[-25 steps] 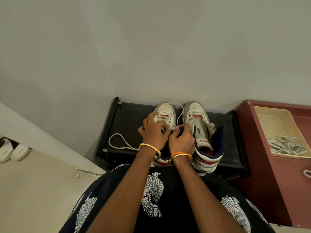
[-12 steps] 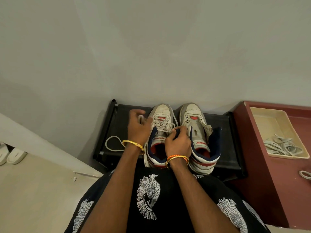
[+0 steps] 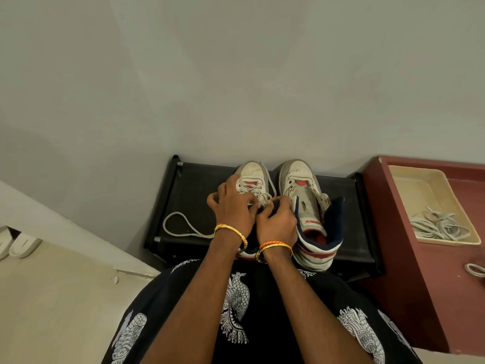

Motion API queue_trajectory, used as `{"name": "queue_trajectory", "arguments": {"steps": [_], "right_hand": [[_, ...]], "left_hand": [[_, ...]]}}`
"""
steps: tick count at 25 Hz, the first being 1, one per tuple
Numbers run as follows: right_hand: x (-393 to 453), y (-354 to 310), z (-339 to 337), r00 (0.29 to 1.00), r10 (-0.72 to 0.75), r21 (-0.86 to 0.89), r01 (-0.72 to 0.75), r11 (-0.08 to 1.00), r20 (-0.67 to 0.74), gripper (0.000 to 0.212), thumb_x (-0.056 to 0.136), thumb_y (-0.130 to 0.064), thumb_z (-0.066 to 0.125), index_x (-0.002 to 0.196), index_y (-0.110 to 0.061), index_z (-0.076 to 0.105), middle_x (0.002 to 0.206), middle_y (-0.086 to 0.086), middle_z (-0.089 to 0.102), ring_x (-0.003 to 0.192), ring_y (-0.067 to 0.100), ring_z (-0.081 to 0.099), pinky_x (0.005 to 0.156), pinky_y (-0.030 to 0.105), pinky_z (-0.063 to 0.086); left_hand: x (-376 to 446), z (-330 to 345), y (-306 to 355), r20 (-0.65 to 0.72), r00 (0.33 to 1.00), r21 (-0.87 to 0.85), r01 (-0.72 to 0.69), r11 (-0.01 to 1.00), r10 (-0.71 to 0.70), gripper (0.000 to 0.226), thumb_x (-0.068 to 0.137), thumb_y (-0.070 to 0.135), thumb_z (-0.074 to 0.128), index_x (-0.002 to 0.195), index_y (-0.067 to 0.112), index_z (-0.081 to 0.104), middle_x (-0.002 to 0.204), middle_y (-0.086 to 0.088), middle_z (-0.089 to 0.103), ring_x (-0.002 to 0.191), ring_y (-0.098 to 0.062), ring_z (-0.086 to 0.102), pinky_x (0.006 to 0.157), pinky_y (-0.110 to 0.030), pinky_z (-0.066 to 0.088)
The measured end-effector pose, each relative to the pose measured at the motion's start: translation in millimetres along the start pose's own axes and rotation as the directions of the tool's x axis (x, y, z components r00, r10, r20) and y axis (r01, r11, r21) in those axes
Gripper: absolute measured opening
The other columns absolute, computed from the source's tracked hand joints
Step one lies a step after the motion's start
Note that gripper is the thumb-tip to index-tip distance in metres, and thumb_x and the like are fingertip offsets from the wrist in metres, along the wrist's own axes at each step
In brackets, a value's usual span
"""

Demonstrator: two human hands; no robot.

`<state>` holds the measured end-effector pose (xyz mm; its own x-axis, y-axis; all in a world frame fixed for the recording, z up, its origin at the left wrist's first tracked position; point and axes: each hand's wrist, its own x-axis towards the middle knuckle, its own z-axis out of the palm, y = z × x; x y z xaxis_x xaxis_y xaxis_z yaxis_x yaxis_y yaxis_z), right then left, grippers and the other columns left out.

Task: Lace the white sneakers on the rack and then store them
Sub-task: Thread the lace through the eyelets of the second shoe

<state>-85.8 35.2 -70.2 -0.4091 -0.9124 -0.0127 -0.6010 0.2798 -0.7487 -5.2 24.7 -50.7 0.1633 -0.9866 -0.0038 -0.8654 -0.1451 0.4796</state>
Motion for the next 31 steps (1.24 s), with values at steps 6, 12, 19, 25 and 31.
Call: {"name": "queue_trajectory", "arguments": {"steps": [6, 12, 19, 25, 31], "right_hand": [[-1.1, -0.2, -0.3, 1.0, -0.008, -0.013, 0.008, 1.0, 0.008, 0.011, 0.094, -0.022, 0.046, 0.101, -0.015, 0.051, 0.093, 0.008, 0.066, 0.084, 0.029, 0.062, 0.059, 0.029, 0.041], [-0.4, -0.3, 0.0, 1.0, -0.007, -0.028, 0.007, 1.0, 0.008, 0.013, 0.096, -0.022, 0.044, 0.104, -0.013, 0.05, 0.094, 0.01, 0.066, 0.084, 0.029, 0.062, 0.06, 0.028, 0.038], [0.6, 1.1, -1.1, 1.0, -0.001, -0.029, 0.002, 1.0, 0.021, 0.012, 0.096, -0.022, 0.045, 0.102, -0.014, 0.05, 0.094, 0.01, 0.066, 0.085, 0.03, 0.062, 0.06, 0.03, 0.04], [-0.6, 0.5, 0.9, 1.0, -0.011, -0.006, 0.011, 1.0, 0.006, 0.012, 0.095, -0.023, 0.046, 0.101, -0.013, 0.051, 0.092, 0.01, 0.067, 0.084, 0.031, 0.062, 0.061, 0.032, 0.043], [-1.3, -1.0, 1.2, 1.0, 0.004, 0.004, -0.004, 1.0, -0.012, 0.013, 0.095, -0.022, 0.046, 0.1, -0.012, 0.054, 0.1, 0.006, 0.061, 0.085, 0.023, 0.058, 0.061, 0.028, 0.038]], "left_hand": [[11.4, -39.2, -16.7, -0.219, 0.759, -0.956, -0.042, 0.29, -0.613, 0.014, 0.087, 0.006, 0.061, 0.096, 0.017, 0.06, 0.101, 0.006, 0.058, 0.094, -0.009, 0.059, 0.082, -0.021, 0.05], [15.1, -44.0, -46.1, 0.026, 0.727, -0.973, 0.177, 0.15, -0.686, 0.011, 0.089, 0.009, 0.057, 0.099, 0.014, 0.052, 0.08, 0.0, 0.051, 0.065, -0.013, 0.051, 0.056, -0.022, 0.047], [-2.6, -5.1, 0.5, -0.003, 0.998, -0.041, 0.068, 0.997, -0.068, 0.017, 0.085, 0.036, 0.059, 0.098, 0.032, 0.068, 0.138, 0.002, 0.035, 0.131, -0.019, 0.024, 0.107, -0.044, 0.016], [0.8, -4.9, 0.8, 0.071, 0.997, 0.037, 0.04, 0.999, -0.043, 0.018, 0.084, 0.036, 0.065, 0.101, 0.03, 0.07, 0.15, 0.001, 0.023, 0.139, -0.021, 0.013, 0.109, -0.046, 0.012], [2.1, -30.6, -9.4, -0.263, 0.883, -0.589, 0.172, 0.79, -0.388, 0.01, 0.081, 0.013, 0.065, 0.076, 0.017, 0.058, 0.135, 0.0, 0.038, 0.11, -0.01, 0.045, 0.099, -0.035, 0.031]]}}
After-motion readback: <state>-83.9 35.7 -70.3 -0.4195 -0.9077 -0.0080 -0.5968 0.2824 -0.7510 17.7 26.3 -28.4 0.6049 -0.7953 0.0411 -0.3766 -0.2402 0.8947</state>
